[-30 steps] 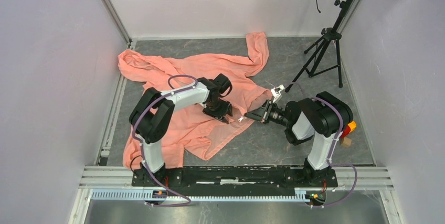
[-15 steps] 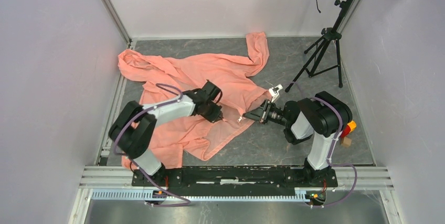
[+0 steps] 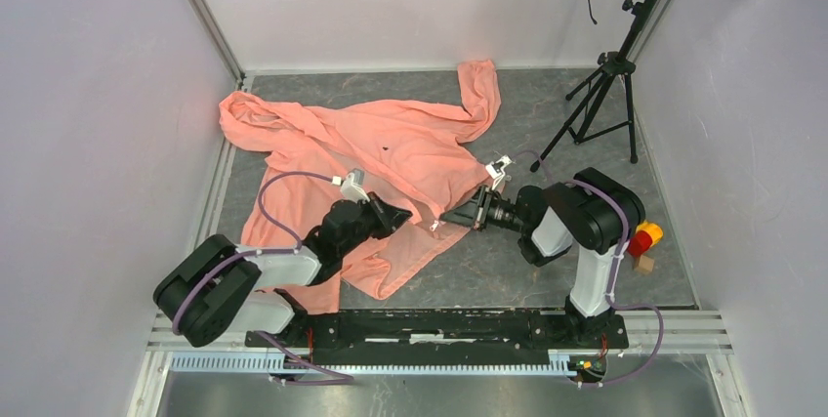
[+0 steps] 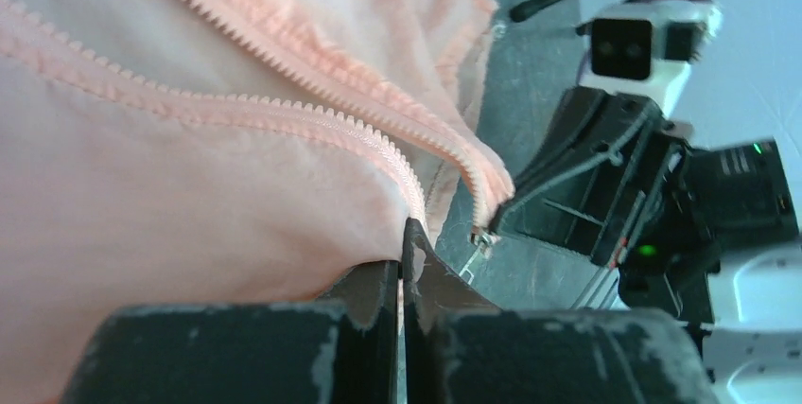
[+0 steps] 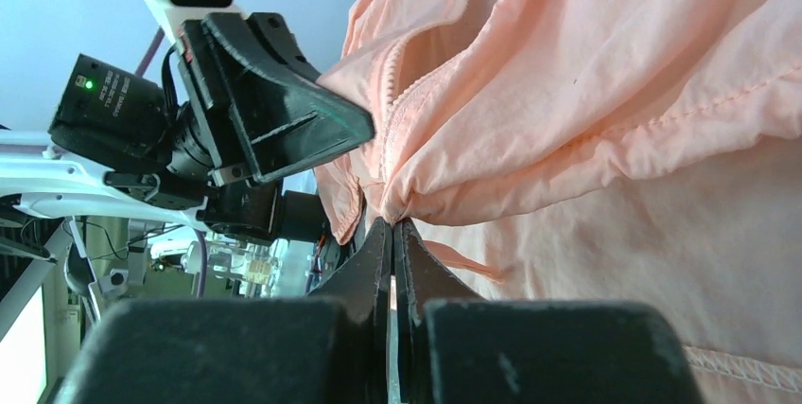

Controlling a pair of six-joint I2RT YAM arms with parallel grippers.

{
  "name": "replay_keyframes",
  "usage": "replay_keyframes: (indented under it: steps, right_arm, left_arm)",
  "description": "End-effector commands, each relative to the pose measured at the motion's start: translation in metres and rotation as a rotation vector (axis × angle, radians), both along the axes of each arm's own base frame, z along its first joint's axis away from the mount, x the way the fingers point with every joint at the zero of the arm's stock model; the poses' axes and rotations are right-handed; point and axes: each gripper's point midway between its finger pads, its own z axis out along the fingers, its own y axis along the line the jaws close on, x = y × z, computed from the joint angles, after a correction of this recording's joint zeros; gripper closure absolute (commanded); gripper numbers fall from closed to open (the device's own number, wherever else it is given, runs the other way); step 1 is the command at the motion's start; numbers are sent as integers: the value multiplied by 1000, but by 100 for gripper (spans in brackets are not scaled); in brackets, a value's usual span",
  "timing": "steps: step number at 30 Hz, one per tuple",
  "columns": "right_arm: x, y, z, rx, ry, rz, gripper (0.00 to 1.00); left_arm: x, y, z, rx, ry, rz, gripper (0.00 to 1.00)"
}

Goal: Zip up the jacket

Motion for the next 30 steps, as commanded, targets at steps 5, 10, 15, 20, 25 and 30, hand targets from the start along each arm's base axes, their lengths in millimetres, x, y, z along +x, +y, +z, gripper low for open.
replay_keyframes:
  steps: [5, 10, 15, 20, 25, 30]
  right_arm:
    - [6, 7, 83, 217, -435, 1, 100]
    - [11, 8, 84, 218, -445, -11, 100]
    - [8, 5, 91, 222, -469, -20, 100]
    - [1, 5, 102, 235, -504, -16, 100]
    - [-4, 5, 127, 280, -554, -27, 100]
    - [-1, 18, 140, 326, -569, -10, 100]
  left_arm:
    - [4, -10, 76, -87, -560, -115, 98]
    - [1, -23, 68, -104, -590, -183, 98]
    - [1, -15, 72, -66, -632, -153, 98]
    - [-2, -9, 84, -61, -686, -142, 98]
    - [-4, 6, 103, -60, -752, -81, 98]
    - [-1, 12, 110, -53, -777, -41, 98]
